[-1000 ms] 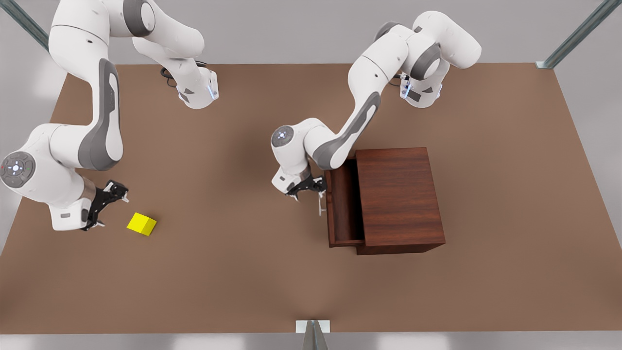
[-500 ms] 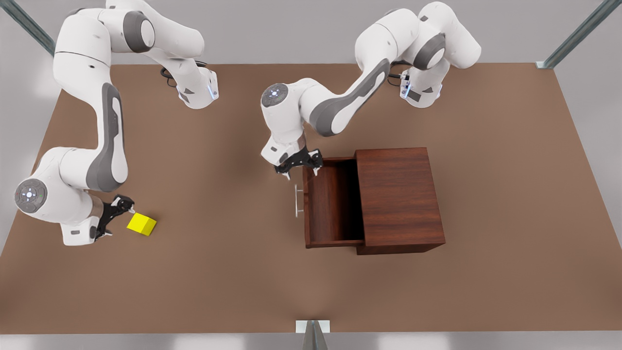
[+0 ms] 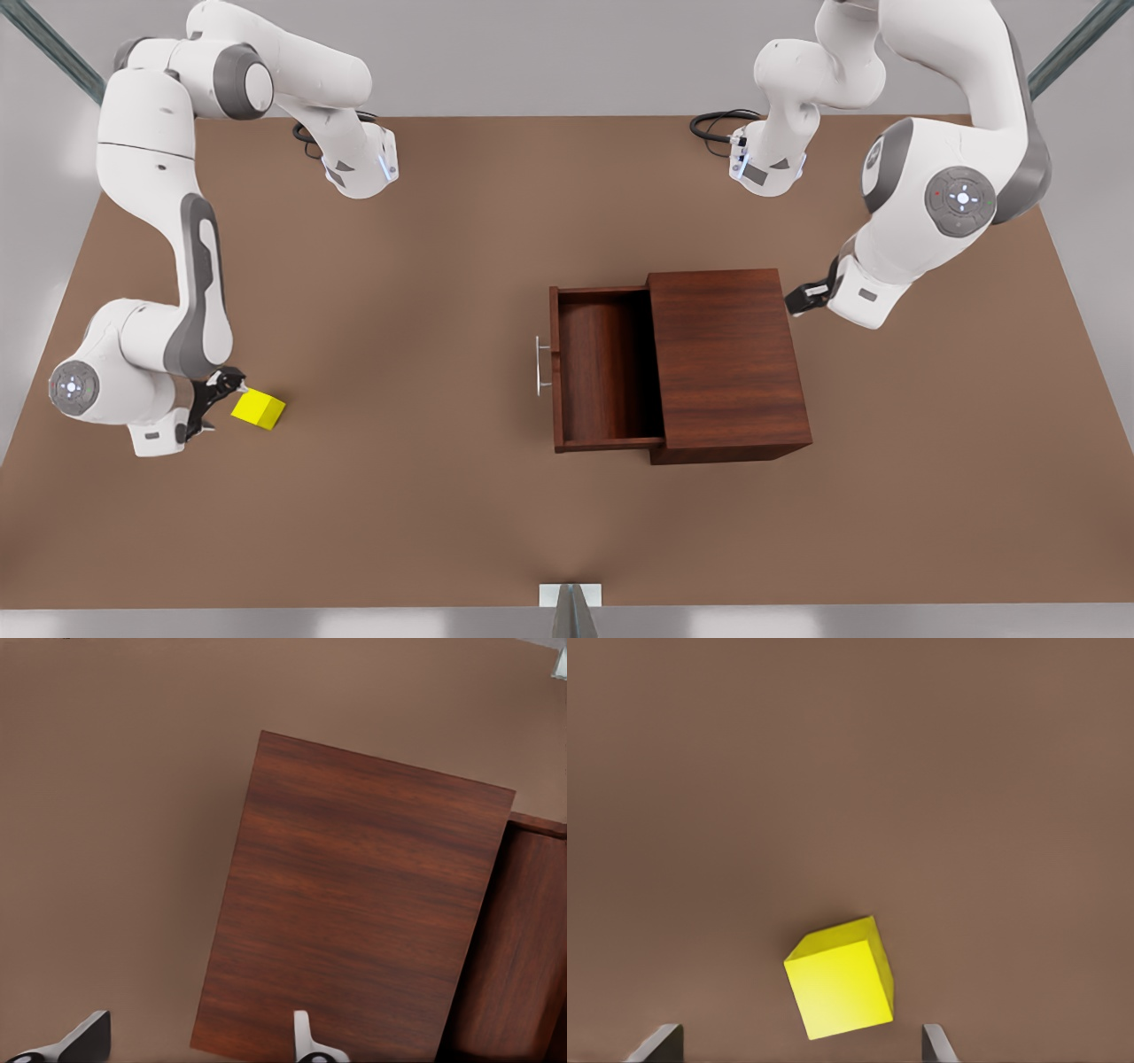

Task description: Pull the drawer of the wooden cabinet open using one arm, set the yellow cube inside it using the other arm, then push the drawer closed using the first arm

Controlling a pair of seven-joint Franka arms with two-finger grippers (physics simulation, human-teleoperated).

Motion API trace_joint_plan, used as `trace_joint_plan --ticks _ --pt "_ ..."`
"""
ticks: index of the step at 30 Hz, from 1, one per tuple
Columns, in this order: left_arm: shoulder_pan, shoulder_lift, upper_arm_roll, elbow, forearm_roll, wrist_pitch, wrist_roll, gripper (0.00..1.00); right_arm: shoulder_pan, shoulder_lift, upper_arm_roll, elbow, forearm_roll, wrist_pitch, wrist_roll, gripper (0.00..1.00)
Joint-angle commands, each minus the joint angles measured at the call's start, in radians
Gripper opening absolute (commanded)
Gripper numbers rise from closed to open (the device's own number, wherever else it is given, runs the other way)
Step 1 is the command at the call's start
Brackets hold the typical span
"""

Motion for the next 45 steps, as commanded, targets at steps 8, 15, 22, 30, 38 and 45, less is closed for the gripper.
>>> trace_joint_plan --ticks 8,15,22,30,38,45 --pt "0.038 -0.001 0.004 0.003 -0.06 0.027 0.459 1.0 -0.037 0.074 0.006 0.001 -0.001 0.077 -0.387 1.0" --pt "0.038 -0.001 0.002 0.003 -0.06 0.026 0.454 1.0 -0.038 0.048 0.006 -0.136 -0.001 0.222 -0.394 1.0" --pt "0.038 -0.001 0.002 0.001 -0.06 0.026 0.45 1.0 -0.037 0.043 0.008 -0.165 0.001 0.321 -0.393 1.0" --pt "0.038 -0.001 0.001 0.001 -0.058 0.026 0.45 1.0 -0.038 0.043 0.005 -0.231 0.001 0.397 -0.396 1.0" --pt "0.038 -0.001 0.001 0.001 -0.058 0.026 0.45 1.0 -0.054 0.042 0.002 -0.269 0.001 0.437 -0.398 1.0" --pt "0.038 -0.001 0.001 0.001 -0.058 0.026 0.45 1.0 -0.054 0.034 0.0 -0.312 0.004 0.468 -0.396 1.0"
